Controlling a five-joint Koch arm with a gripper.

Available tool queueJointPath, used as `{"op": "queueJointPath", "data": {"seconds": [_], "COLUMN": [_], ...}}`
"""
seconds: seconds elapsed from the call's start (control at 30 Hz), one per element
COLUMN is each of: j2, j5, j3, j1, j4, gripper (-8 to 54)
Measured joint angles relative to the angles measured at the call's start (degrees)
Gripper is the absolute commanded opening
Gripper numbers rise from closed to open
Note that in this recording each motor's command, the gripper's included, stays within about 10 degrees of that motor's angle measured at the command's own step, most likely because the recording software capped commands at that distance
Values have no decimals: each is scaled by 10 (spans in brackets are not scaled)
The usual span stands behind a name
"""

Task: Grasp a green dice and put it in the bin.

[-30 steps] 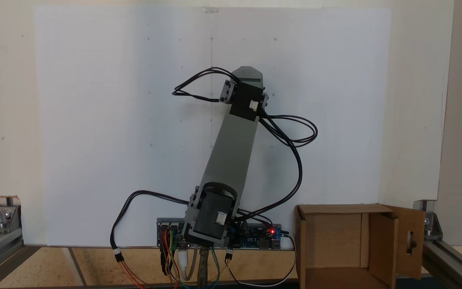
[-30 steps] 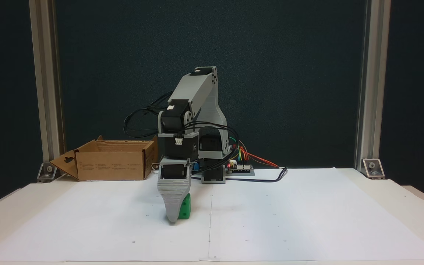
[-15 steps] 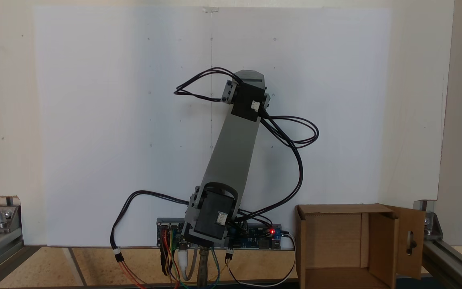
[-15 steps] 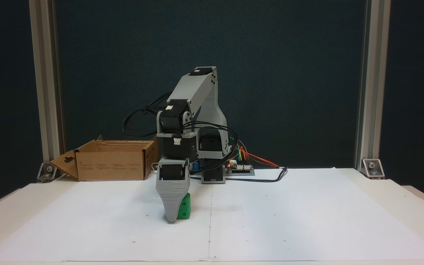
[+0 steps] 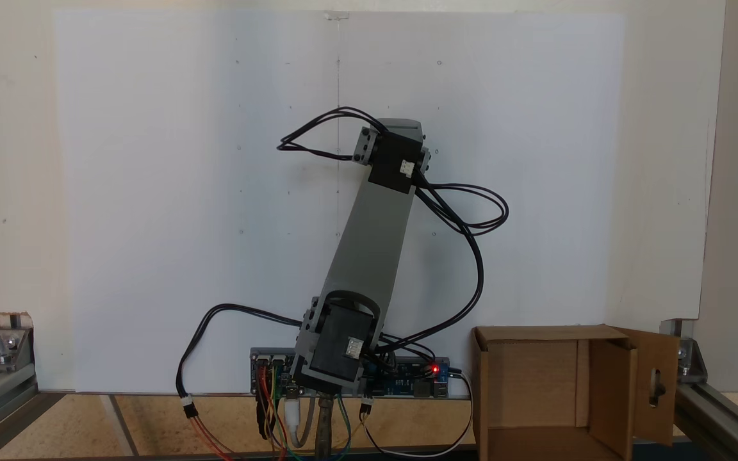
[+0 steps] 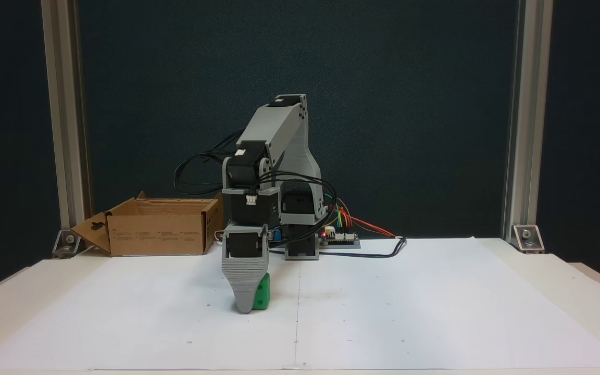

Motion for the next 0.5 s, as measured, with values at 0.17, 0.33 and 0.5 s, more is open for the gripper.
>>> {"op": "queueJointPath", "data": {"seconds": [0.17,0.33,0.5], "j2": [0,4,62], "j5": [0,1,18], "j3": [0,-104,-259], "j1": [0,2,8], "j4": [2,126,272], "gripper": [114,114,114]}}
